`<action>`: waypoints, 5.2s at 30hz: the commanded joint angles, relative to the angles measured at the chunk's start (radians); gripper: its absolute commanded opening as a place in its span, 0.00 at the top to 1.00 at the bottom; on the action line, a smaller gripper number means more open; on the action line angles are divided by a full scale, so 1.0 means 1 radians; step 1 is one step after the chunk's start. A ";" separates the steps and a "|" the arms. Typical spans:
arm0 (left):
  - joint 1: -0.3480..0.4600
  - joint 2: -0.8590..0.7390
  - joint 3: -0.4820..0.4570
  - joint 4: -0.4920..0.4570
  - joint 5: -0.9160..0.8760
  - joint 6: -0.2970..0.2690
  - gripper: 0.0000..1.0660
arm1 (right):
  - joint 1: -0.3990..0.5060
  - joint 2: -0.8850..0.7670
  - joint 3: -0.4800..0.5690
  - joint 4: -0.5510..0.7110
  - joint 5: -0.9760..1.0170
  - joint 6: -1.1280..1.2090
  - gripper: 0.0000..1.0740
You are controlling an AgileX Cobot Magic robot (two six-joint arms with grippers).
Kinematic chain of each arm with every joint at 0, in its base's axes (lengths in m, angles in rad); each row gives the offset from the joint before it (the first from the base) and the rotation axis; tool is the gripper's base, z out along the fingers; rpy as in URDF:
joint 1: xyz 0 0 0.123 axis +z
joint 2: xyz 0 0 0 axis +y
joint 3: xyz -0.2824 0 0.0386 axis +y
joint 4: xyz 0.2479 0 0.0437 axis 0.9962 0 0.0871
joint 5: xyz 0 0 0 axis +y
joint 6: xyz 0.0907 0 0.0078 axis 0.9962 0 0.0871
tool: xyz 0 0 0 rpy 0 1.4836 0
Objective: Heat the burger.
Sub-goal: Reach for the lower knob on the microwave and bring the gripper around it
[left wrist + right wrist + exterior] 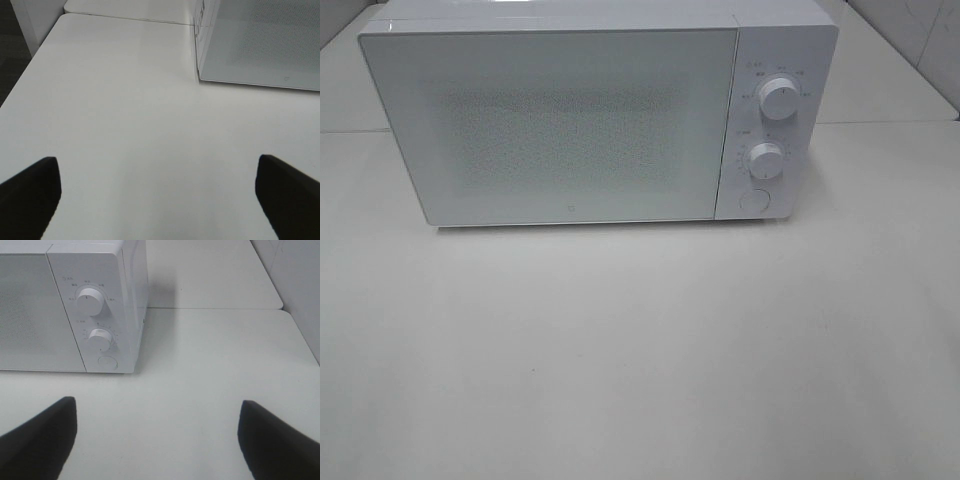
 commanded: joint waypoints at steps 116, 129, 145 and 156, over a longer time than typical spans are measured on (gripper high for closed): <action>0.004 -0.015 0.003 -0.006 -0.014 0.001 0.08 | 0.542 1.572 -0.237 0.685 -1.686 -0.360 0.29; 0.004 -0.015 0.003 -0.006 -0.014 0.001 0.08 | 0.507 1.589 -0.258 0.677 -1.693 -0.350 0.29; 0.004 -0.015 0.003 -0.006 -0.014 0.001 0.08 | 0.487 1.614 -0.269 0.678 -1.704 -0.293 0.31; 0.004 -0.015 0.003 -0.006 -0.014 0.001 0.08 | 0.487 1.615 -0.269 0.678 -1.732 -0.293 0.42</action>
